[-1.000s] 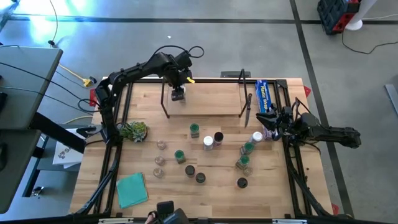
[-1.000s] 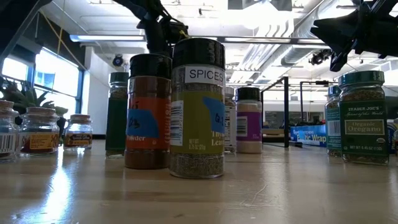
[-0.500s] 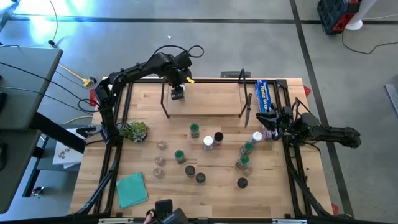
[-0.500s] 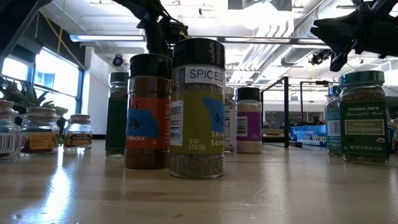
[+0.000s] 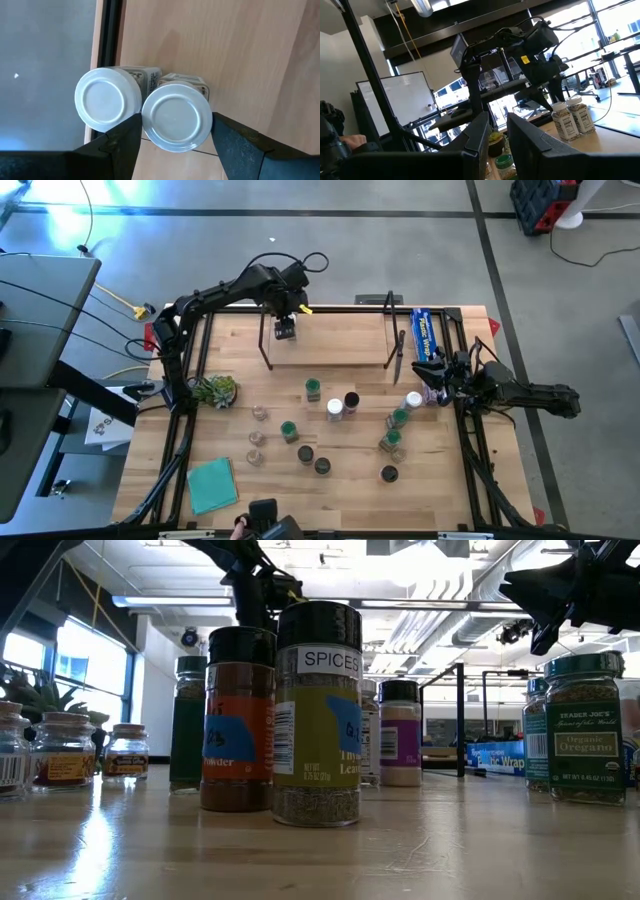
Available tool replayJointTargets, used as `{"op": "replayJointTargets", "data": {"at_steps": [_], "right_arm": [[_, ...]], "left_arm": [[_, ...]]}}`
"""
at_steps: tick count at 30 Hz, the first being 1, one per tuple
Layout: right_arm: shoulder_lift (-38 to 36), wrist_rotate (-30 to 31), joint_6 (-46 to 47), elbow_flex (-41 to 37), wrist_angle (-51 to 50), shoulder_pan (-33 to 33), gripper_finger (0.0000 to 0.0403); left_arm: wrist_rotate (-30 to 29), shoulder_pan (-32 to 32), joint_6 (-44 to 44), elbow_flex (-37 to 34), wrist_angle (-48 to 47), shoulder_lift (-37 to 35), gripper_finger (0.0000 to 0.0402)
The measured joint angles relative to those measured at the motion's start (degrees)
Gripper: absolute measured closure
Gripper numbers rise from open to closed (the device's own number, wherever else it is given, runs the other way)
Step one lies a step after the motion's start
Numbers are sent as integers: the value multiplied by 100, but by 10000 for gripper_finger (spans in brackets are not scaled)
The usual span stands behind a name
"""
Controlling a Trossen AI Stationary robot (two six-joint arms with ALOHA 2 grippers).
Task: Shelf spices
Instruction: Put the white seasoning bottle on the shelf aligned with the other white seasoning bottle
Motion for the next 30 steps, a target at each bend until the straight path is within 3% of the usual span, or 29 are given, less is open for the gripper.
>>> {"op": "replayJointTargets", "data": {"at_steps": [30], "right_arm": [[1, 1, 2, 0, 0, 1, 337]], "left_arm": [[90, 0, -37, -4, -5, -4, 174]]}}
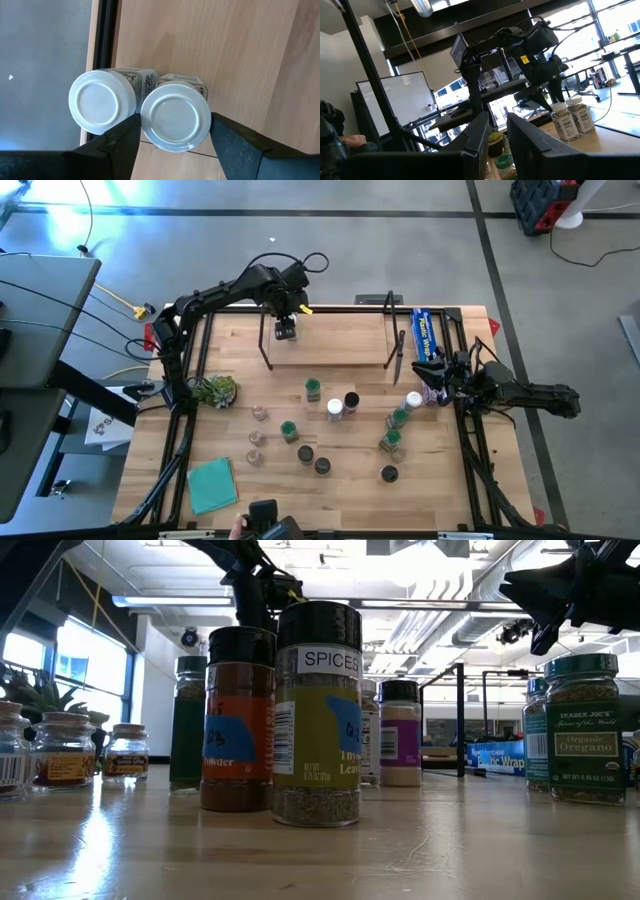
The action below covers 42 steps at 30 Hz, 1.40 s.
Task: Shelf spices
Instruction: Put the white seasoning bottle on the shelf aligned with the other white seasoning bottle
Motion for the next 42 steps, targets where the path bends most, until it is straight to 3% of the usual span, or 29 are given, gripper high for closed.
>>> {"op": "replayJointTargets", "data": {"at_steps": [28, 37, 42], "right_arm": [[-2, -2, 0, 0, 1, 0, 337], [-2, -2, 0, 0, 2, 0, 337], [0, -2, 0, 0, 2, 0, 337]], "left_arm": [[-51, -2, -67, -2, 36, 0, 172], [-88, -2, -118, -2, 37, 0, 123], [-445, -58, -118, -2, -20, 0, 115]]}}
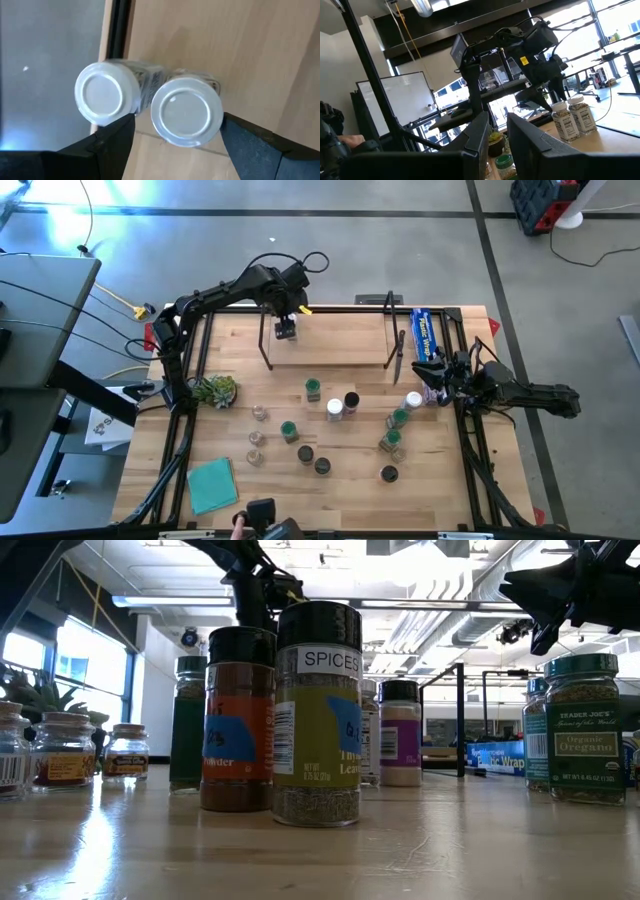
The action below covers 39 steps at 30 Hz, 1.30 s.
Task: Shelf spices
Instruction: Put the white seasoning bottle on the shelf aligned with the other white seasoning bottle, then put the white seasoning bottle on the shelf aligned with the other white seasoning bottles
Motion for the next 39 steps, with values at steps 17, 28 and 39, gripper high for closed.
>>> {"op": "replayJointTargets", "data": {"at_steps": [17, 28, 39], "right_arm": [[0, 1, 0, 0, -1, 1, 337], [360, -779, -362, 254, 274, 6, 337], [4199, -1225, -1412, 2425, -394, 6, 334]], "left_arm": [[-288, -321, -286, 0, -49, -630, 117], [939, -1232, -1244, -1156, 758, -2113, 117], [-726, -2874, -3579, -4101, 2521, -4107, 117]]}}
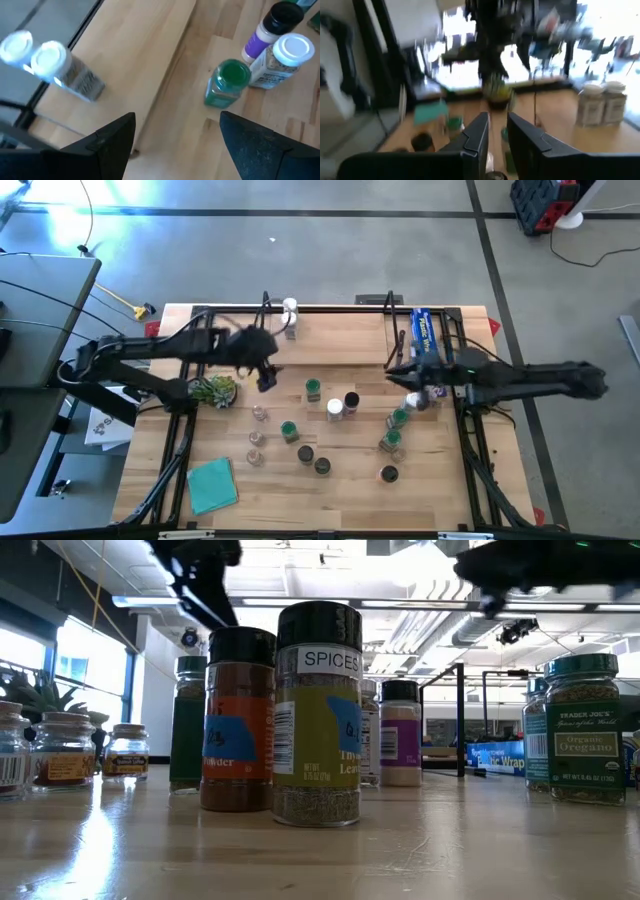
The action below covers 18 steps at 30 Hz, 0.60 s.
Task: Shelf spices
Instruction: Put the white seasoning bottle on the shelf aligned with the other white seasoning bottles
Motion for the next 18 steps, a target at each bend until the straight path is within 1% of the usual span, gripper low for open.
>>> {"op": "replayJointTargets", "data": {"at_steps": [4, 9, 14, 16, 18], "right_arm": [[1391, -189, -268, 1420, -1096, 0, 313], [2994, -388, -547, 3409, -3283, 0, 253], [4627, -452, -517, 5312, -5500, 0, 190], [5264, -464, -517, 5999, -6236, 42, 176], [5831, -437, -557, 6598, -6909, 125, 169]], "left_arm": [[-632, -561, -494, -431, 73, -312, 117], [-1104, -1014, -720, -697, 47, -385, 117], [-1372, -1269, -865, -853, 73, -378, 117], [-1408, -1369, -1001, -909, 26, -374, 117], [-1409, -1480, -1113, -958, 19, -378, 117]]}}
